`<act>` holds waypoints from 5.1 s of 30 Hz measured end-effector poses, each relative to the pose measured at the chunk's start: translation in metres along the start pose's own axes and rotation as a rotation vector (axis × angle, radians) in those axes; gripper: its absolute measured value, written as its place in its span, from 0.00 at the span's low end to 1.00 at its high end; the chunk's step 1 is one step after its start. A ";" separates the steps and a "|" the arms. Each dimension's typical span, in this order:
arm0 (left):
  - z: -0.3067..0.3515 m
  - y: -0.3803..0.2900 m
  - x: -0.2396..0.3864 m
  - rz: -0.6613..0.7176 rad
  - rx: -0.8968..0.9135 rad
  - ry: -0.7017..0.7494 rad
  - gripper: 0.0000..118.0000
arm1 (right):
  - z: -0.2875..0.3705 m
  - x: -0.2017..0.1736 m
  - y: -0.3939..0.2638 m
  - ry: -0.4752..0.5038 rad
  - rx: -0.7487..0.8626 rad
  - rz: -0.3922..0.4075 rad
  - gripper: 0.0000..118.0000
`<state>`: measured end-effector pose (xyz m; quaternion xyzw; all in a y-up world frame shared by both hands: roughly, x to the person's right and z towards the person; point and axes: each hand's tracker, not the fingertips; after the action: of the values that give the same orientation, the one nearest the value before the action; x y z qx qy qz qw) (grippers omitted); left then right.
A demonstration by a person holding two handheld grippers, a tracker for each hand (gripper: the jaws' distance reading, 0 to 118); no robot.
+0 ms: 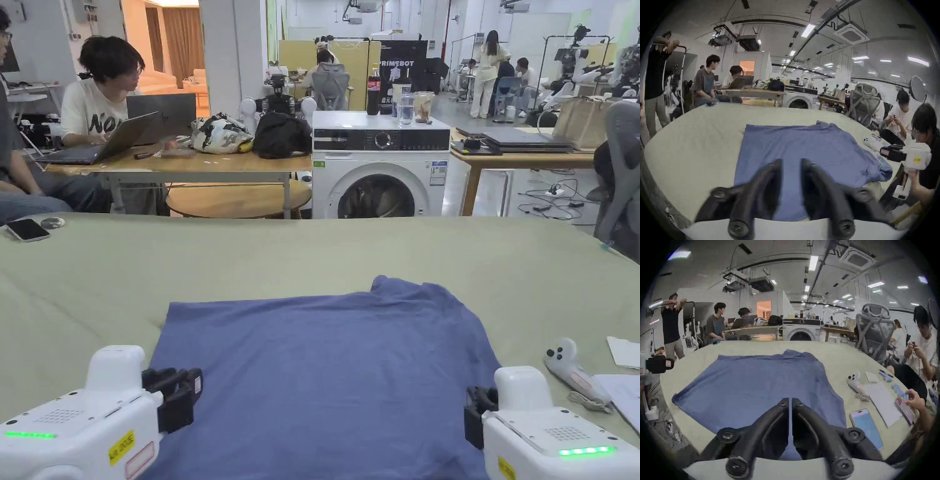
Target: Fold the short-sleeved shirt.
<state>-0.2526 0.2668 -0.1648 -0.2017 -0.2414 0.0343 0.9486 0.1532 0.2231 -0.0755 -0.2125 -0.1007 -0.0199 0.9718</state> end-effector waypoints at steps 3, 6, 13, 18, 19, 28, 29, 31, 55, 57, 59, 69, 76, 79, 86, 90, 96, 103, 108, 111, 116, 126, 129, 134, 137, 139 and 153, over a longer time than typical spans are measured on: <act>-0.006 -0.002 0.009 -0.041 0.016 0.050 0.00 | -0.007 -0.004 0.003 -0.017 -0.027 0.018 0.00; -0.014 -0.002 0.009 -0.020 -0.035 0.035 0.00 | -0.012 -0.009 0.005 -0.032 -0.042 0.025 0.00; -0.007 0.001 -0.006 0.033 -0.036 0.034 0.00 | -0.008 -0.006 0.008 -0.004 -0.046 -0.024 0.00; 0.010 -0.003 -0.042 0.057 -0.115 -0.035 0.31 | 0.002 0.002 0.004 0.062 -0.061 -0.048 0.00; 0.014 -0.009 -0.052 0.067 -0.127 -0.010 0.34 | 0.004 0.003 0.002 0.067 -0.065 -0.054 0.00; 0.014 -0.073 -0.092 0.117 -0.321 0.085 0.38 | 0.020 0.009 0.000 0.152 -0.130 -0.091 0.00; 0.008 -0.078 -0.091 0.107 -0.338 0.100 0.38 | 0.023 0.011 0.000 0.157 -0.130 -0.086 0.00; -0.007 -0.086 -0.094 0.116 -0.388 0.115 0.38 | 0.032 0.016 0.002 0.150 -0.126 -0.074 0.00; -0.007 -0.086 -0.060 -0.002 -0.452 0.149 0.02 | 0.003 0.083 -0.071 0.063 -0.381 -0.088 0.24; -0.006 -0.084 -0.063 0.004 -0.453 0.144 0.02 | 0.008 0.075 -0.064 0.091 -0.388 -0.121 0.03; 0.002 -0.078 -0.067 0.031 -0.420 0.102 0.02 | 0.010 0.069 -0.054 0.068 -0.362 -0.022 0.03; -0.069 0.029 -0.092 0.073 -0.213 0.096 0.01 | -0.084 0.085 0.057 0.055 -0.241 -0.139 0.03; -0.188 0.060 -0.124 0.142 -0.287 0.179 0.01 | -0.212 0.082 0.088 -0.016 -0.343 -0.158 0.05; -0.206 0.055 -0.124 0.122 -0.279 0.209 0.08 | -0.233 0.080 0.082 -0.029 -0.351 -0.131 0.34; -0.201 0.060 -0.111 0.115 -0.184 0.200 0.49 | -0.218 0.081 0.083 -0.028 -0.207 -0.108 0.47; -0.193 0.066 -0.093 0.071 -0.162 0.173 0.49 | -0.199 0.070 0.084 -0.038 -0.169 -0.070 0.47; -0.166 0.064 -0.066 0.044 -0.179 0.082 0.02 | -0.165 0.051 0.073 0.016 -0.173 -0.019 0.00; -0.102 0.039 -0.056 0.005 -0.156 0.063 0.00 | -0.117 0.038 0.046 0.010 -0.157 0.054 0.00; -0.072 0.021 -0.082 0.087 -0.190 0.101 0.00 | -0.093 0.045 0.032 0.047 -0.164 0.015 0.00; -0.073 0.012 -0.102 0.154 -0.220 0.097 0.15 | -0.085 0.050 0.031 0.056 -0.165 0.001 0.00; -0.115 0.003 -0.116 0.193 -0.291 0.152 0.42 | -0.077 0.056 0.034 0.067 -0.161 -0.005 0.00; -0.181 -0.006 -0.126 0.188 -0.423 0.213 0.07 | -0.085 0.091 0.040 -0.113 -0.188 0.011 0.00; -0.182 -0.007 -0.114 0.165 -0.446 0.210 0.02 | -0.100 0.108 0.041 -0.095 -0.182 -0.108 0.47; -0.187 -0.004 -0.103 0.109 -0.474 0.234 0.02 | -0.164 0.117 0.041 -0.079 -0.294 -0.243 0.58; -0.184 -0.003 -0.103 0.099 -0.477 0.233 0.02 | -0.200 0.113 0.024 -0.048 -0.451 -0.259 0.51; -0.183 -0.003 -0.102 0.104 -0.475 0.230 0.02 | -0.197 0.105 0.016 -0.109 -0.384 -0.198 0.12; -0.083 0.012 -0.121 0.100 -0.279 0.143 0.00 | -0.097 0.077 0.031 -0.090 -0.289 -0.227 0.00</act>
<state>-0.3199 0.2274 -0.2898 -0.3453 -0.1655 0.0334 0.9232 0.2496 0.2114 -0.1588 -0.3380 -0.1637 -0.1342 0.9170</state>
